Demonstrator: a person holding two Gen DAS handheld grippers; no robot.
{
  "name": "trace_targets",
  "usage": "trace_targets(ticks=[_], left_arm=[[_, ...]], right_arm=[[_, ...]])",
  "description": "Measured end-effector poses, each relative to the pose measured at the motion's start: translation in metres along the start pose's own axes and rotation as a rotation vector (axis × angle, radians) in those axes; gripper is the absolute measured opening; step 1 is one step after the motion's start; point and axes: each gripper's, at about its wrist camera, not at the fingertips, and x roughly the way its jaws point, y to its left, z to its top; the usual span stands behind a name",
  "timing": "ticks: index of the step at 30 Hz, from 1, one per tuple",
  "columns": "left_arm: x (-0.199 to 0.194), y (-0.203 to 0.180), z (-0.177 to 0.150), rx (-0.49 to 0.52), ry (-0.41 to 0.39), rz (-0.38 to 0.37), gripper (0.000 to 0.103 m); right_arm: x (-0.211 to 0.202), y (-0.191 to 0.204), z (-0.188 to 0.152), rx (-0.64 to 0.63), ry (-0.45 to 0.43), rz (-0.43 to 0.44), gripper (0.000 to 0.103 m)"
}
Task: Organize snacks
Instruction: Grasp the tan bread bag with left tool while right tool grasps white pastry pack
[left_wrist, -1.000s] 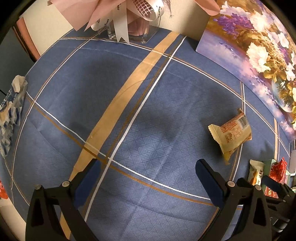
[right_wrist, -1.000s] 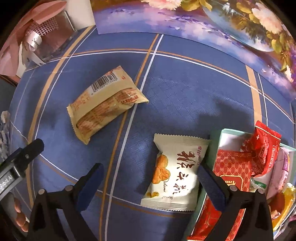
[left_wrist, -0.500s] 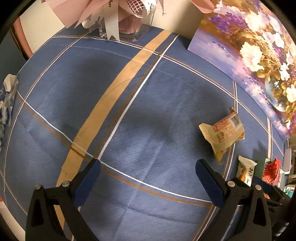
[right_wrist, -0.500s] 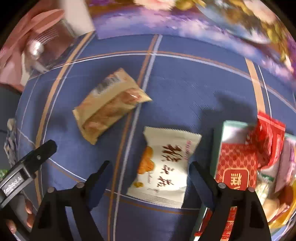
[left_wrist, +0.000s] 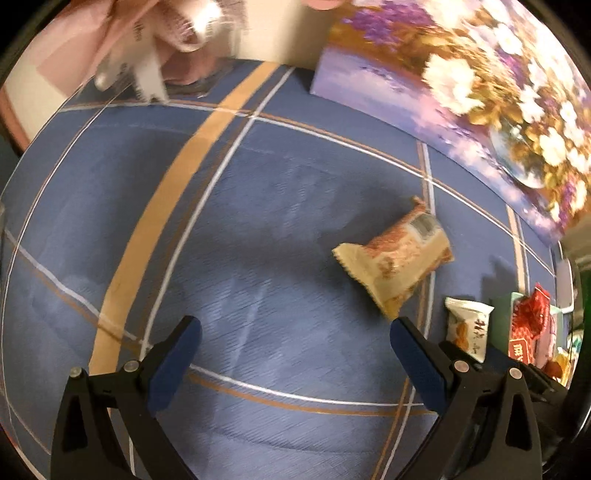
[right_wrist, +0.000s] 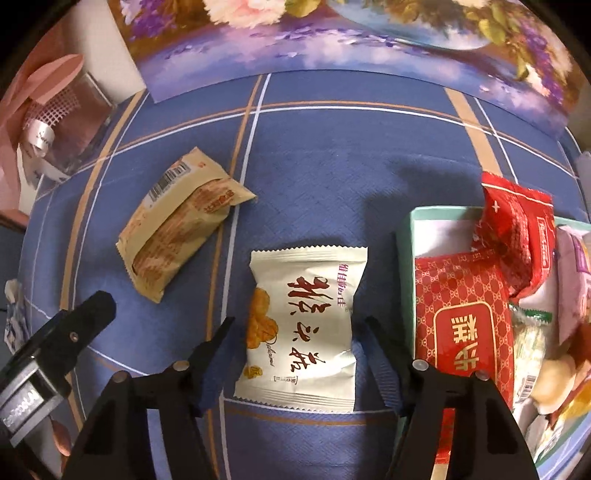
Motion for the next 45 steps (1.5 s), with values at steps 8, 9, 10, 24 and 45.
trace_targets(ticks=[8,9,10,24,45], left_arm=[[-0.002,-0.034,0.013,0.152,-0.055,-0.015,0.102],[0.000,-0.039,0.015,0.179,-0.056,0.000,0.102],[0.004,-0.046,0.016,0.211,-0.058,0.022,0.102],[0.035,-0.081,0.041,0.363,-0.013,0.043,0.102],[0.058,-0.063,0.042,0.281,0.032,0.026,0.081]], right_arm=[[-0.004,-0.006,-0.011,0.017,-0.025,0.015,0.070],[-0.006,-0.008,-0.013,0.012,-0.029,0.014,0.070],[-0.010,-0.007,-0.013,0.009,-0.030,0.011,0.070],[-0.003,0.002,-0.013,0.005,-0.028,0.007,0.072],[-0.001,0.002,-0.012,-0.002,-0.029,0.016,0.072]])
